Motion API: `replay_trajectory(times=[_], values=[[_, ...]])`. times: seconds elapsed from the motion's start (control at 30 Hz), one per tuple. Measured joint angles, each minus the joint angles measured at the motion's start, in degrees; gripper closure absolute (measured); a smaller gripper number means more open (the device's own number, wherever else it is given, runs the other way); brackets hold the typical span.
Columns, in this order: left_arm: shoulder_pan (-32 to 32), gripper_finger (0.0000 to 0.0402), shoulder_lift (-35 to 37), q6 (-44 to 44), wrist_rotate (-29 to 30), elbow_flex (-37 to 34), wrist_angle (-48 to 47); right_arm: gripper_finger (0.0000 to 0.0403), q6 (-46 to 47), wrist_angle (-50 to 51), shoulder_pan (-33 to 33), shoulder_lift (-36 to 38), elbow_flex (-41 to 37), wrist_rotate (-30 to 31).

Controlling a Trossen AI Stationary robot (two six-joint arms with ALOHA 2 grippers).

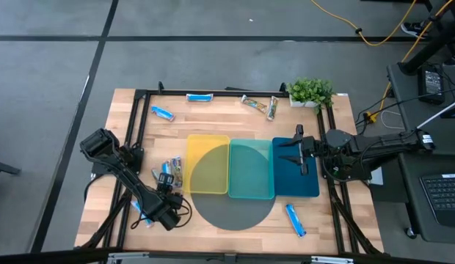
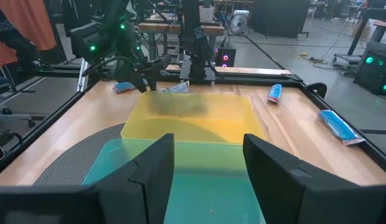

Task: Pick and place Granola Bars by type
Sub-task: Put the yellow granola bar into the yellow bin

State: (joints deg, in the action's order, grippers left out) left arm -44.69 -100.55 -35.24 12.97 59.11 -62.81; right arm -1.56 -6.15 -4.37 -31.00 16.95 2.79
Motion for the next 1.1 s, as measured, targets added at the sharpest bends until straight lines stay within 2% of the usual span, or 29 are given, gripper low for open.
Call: replay_trajectory(times=[0.27, 0.43, 0.77, 0.9, 1.1], values=[[0.0, 0.0290, 0.0, 1.3, -3.6, 0.0, 0.0, 0.0208, 0.0, 0.0, 0.0, 0.0, 0.0, 0.0], [0.0, 0.0289, -0.2, 1.6, -2.9, 0.0, 0.0, 0.0208, 0.0, 0.0, 0.0, 0.0, 0.0, 0.0], [-0.7, 0.0295, -7.0, 5.9, -2.4, 0.4, -0.6, 0.0208, 0.0, 0.0, 0.0, 0.0, 0.0, 0.0], [-0.7, 0.0313, -6.7, 5.3, -2.2, 0.2, -0.7, 0.0208, 0.0, 0.0, 0.0, 0.0, 0.0, 0.0], [-0.7, 0.0363, -5.8, 3.5, -2.7, 0.0, -0.4, 0.0208, 0.0, 0.0, 0.0, 0.0, 0.0, 0.0]])
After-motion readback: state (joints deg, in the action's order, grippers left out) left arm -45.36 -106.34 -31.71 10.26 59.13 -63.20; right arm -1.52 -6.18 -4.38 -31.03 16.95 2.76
